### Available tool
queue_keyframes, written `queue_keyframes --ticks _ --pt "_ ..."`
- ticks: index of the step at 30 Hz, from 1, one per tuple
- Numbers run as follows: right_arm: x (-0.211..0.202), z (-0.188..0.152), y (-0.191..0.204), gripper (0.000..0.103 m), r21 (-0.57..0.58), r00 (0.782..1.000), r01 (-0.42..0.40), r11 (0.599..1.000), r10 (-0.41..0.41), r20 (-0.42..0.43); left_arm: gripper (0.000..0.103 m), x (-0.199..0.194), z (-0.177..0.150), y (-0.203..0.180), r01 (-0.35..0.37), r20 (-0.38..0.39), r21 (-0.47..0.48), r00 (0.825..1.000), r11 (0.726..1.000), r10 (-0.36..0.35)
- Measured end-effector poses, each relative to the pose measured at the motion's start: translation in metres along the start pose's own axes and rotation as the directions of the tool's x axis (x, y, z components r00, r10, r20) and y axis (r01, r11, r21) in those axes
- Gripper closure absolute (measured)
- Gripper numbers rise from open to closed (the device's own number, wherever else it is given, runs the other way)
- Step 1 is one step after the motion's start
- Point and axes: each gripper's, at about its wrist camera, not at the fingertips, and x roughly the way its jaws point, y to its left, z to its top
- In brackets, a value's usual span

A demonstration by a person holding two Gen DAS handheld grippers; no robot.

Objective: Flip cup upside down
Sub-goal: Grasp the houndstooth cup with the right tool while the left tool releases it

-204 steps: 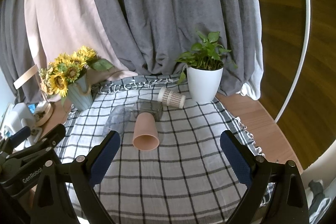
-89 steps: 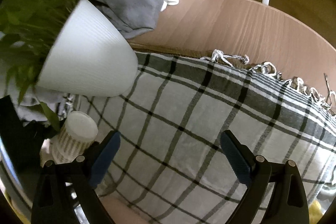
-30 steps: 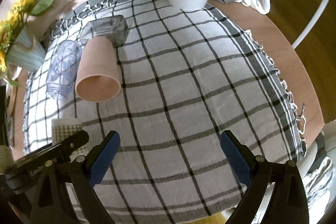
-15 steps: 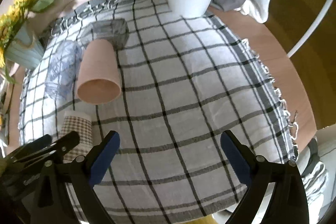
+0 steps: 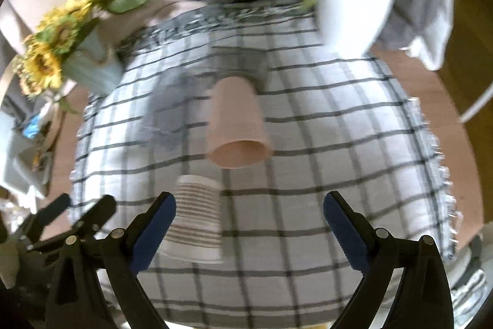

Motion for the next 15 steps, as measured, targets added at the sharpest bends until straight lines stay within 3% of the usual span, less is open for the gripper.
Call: queue_keyframes --ticks 6,15 --pt "0.033 0.008 0.017 0.011 0.002 0.990 -0.086 0.996 0.085 -0.113 0.004 0.006 0.000 0.019 -0.059 0.003 0.004 0.998 0.998 0.059" --pt "0.083 0.013 0.020 0.023 0.092 0.952 -0.139 0.986 0.159 -0.262 0.004 0.018 -0.002 0.030 -0.068 -0.027 0.008 0.997 0.998 0.068"
